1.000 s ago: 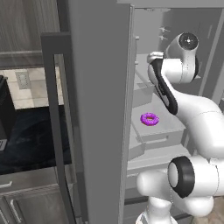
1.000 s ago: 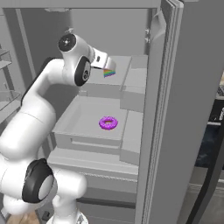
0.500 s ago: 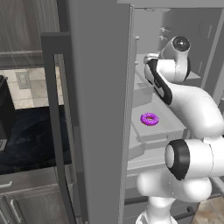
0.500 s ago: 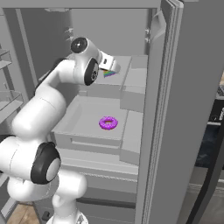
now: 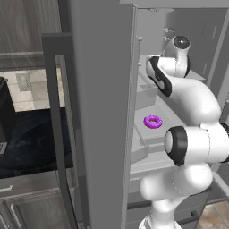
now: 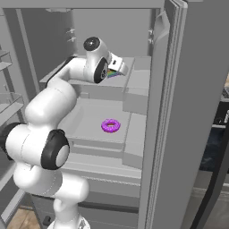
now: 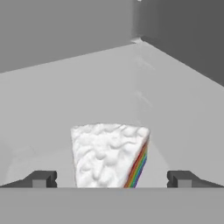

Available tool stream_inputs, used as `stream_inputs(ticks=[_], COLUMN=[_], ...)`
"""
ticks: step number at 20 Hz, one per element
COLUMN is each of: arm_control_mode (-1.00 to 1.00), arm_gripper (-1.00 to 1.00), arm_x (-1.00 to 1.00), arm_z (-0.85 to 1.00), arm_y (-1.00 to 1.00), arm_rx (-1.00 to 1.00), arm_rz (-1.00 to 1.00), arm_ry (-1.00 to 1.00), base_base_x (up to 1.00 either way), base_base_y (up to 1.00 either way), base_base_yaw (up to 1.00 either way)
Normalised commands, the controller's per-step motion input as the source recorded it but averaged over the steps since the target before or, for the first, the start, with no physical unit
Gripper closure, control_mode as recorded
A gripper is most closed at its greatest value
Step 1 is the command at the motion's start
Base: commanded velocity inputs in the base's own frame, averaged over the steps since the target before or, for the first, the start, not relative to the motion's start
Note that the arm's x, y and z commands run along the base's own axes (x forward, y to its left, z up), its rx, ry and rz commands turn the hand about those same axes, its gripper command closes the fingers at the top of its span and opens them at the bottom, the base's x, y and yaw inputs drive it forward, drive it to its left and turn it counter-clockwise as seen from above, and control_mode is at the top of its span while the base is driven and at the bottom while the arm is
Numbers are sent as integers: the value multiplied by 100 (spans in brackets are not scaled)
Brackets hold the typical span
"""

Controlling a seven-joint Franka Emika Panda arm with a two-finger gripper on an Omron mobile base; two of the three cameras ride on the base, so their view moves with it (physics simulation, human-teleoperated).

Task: Take the cake and donut from the fridge and place them on the empty tray on the dining counter.

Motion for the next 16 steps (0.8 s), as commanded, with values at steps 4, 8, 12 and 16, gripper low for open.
stream_inputs(ticks=[4,8,12,16], arm_control_mode=[-100,-100,-100,-100], arm_gripper=[-100,100,100,100], arm_x=[38,36,28,25], arm_z=[-18,-36,-36,-29], arm_y=[0,0,-21,-29], arm_rx=[0,0,0,0], arm_rz=[0,0,0,0], arm_ry=[6,10,8,6], base_base_x=[0,0,0,0], base_base_y=[0,0,0,0], base_base_yaw=[0,0,0,0])
